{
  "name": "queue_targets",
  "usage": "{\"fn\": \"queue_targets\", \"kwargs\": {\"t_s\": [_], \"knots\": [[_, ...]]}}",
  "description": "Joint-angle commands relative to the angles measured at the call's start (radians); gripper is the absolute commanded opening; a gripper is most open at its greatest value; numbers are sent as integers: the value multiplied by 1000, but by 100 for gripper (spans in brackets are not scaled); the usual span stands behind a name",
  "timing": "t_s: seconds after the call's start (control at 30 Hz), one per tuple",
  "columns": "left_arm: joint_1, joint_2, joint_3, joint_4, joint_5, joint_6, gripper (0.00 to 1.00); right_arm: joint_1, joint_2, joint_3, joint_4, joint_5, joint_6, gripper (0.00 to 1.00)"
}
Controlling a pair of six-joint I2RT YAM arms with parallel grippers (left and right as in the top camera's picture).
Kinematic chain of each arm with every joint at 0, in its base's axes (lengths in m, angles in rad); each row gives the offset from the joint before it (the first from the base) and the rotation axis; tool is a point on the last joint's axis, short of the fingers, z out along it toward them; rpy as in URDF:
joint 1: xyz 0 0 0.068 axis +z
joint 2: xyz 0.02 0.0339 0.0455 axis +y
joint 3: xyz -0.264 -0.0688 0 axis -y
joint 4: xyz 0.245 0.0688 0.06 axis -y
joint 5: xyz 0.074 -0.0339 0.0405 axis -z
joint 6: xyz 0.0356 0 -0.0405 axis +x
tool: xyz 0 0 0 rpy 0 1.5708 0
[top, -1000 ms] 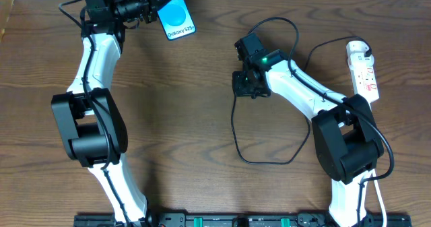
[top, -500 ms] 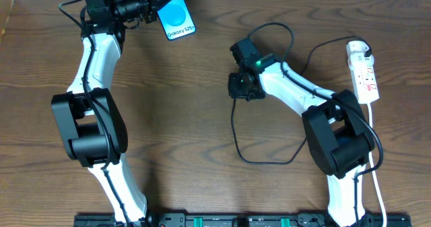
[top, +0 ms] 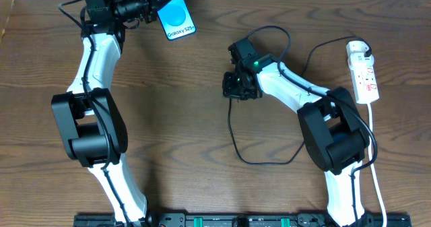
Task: Plug charger to phone and switch on socket
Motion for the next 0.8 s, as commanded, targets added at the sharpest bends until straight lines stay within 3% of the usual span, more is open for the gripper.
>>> {"fn": "queue_targets", "kwargs": {"t_s": [0.0,0.03,0.13,0.3,0.77], "knots": [[2,-27,2,6,14,-5,7,-13,91,-22,-12,-35,27,7],[2,-27,2,6,14,-5,7,-22,100,-22,-6,-48,19,1],[2,-26,2,6,14,-5,7,-40,98,-21,50,-85,-92,1],[2,-26,2,6,21,-5,7,-114,42,-21,175,-375,-303,1],[-16,-27,2,21,28,-45,7,-153,-211,-21,243,-677,-323,1]]}}
